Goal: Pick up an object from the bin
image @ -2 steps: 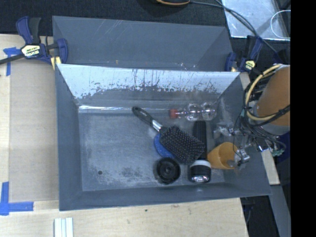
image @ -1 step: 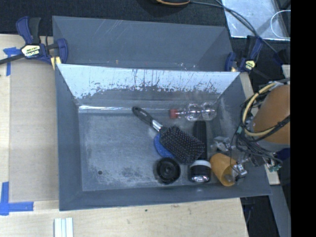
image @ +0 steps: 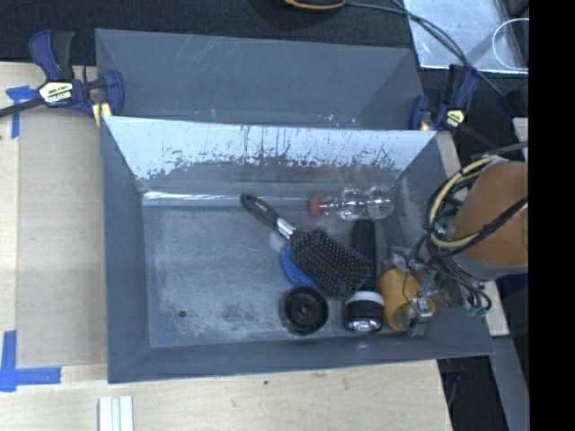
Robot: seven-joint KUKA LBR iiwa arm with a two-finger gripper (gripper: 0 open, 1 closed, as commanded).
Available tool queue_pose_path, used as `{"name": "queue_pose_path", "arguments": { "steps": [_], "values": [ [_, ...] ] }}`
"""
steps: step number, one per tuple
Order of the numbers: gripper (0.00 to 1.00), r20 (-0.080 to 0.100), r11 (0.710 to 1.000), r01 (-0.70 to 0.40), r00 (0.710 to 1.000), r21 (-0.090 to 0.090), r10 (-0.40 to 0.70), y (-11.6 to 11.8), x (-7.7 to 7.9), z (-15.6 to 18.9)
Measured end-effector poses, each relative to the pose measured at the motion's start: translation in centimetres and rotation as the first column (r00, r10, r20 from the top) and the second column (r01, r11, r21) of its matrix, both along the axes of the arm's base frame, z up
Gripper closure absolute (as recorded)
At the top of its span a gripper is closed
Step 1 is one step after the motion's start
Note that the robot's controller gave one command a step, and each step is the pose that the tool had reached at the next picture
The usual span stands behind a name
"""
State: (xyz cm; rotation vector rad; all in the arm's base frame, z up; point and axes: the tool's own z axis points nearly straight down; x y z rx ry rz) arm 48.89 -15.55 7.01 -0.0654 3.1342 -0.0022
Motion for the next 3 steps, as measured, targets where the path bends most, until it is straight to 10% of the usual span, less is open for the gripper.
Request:
{"name": "queue_pose_path", "arguments": {
  "steps": [1, 3],
  "values": [
    [1.0, -0.001, 0.935, -0.355, 0.935, 0.005, 0.355, 0.42, 0.14, 0.08],
    [1.0, -0.005, 0.934, -0.356, 0.934, 0.007, 0.356, 0.45, -0.03, 0.74]
  ]
}}
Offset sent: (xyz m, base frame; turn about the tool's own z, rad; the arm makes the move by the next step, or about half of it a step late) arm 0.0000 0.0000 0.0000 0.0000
